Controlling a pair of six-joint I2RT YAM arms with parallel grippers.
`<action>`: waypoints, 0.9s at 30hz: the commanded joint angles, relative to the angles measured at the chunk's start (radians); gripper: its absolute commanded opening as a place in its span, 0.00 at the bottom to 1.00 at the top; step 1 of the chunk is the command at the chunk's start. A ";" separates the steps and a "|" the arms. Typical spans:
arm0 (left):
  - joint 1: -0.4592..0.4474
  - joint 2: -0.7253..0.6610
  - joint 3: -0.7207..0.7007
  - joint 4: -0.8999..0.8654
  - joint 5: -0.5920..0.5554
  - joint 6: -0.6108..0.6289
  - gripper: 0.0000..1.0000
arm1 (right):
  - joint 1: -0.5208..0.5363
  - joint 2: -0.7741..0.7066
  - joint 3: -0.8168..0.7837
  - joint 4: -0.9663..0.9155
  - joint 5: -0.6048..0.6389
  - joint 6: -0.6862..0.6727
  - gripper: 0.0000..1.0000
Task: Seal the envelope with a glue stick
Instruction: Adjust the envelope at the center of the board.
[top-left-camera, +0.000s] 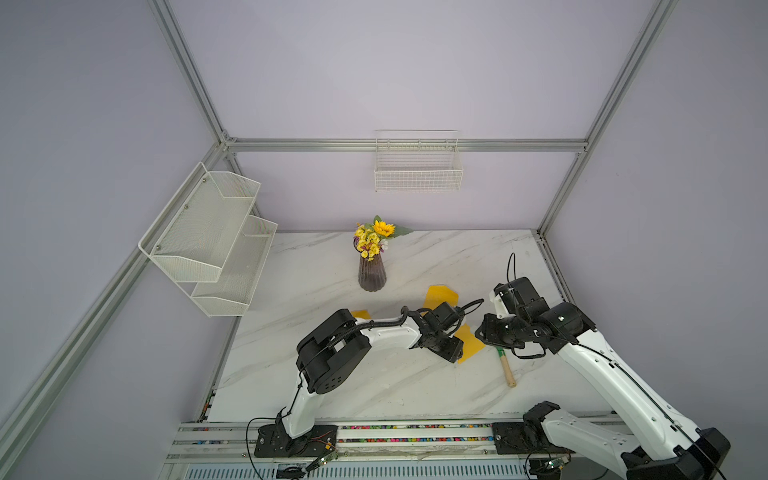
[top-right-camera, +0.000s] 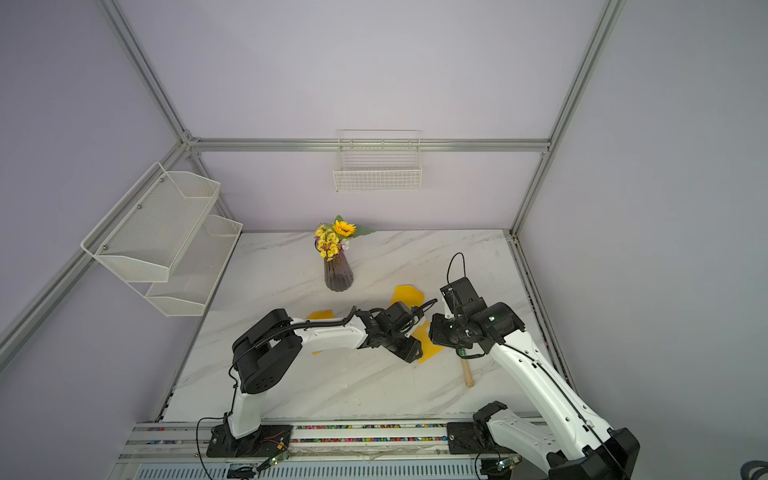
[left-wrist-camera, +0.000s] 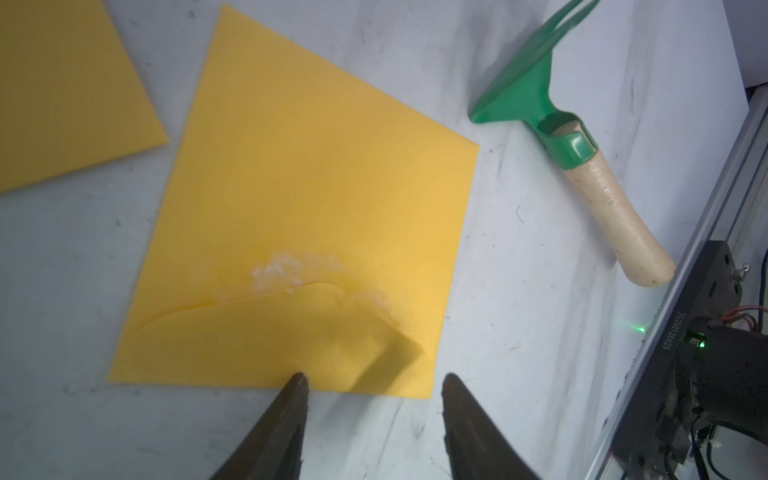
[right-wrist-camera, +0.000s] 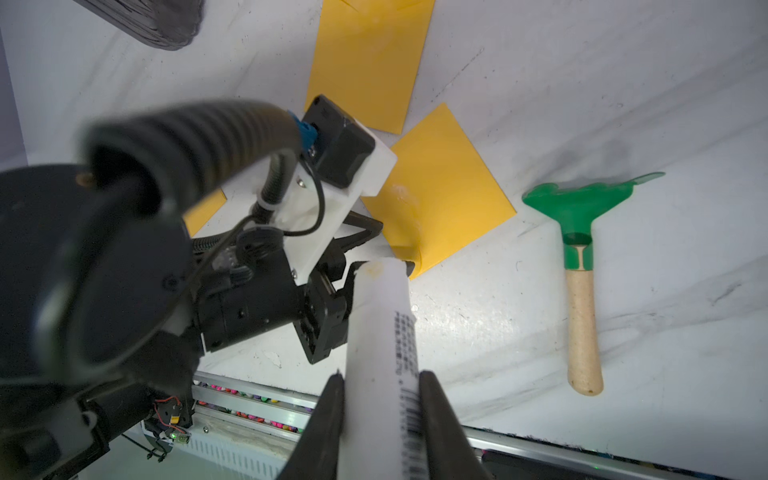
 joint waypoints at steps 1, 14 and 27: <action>0.043 0.050 0.002 -0.079 -0.004 0.027 0.54 | -0.007 -0.009 0.025 -0.011 0.024 -0.009 0.00; 0.067 0.104 0.150 -0.072 0.035 0.155 0.55 | -0.010 -0.004 0.057 -0.019 0.041 -0.018 0.00; 0.250 0.008 0.237 -0.126 0.006 0.456 0.60 | -0.022 -0.019 0.105 -0.043 0.159 -0.023 0.00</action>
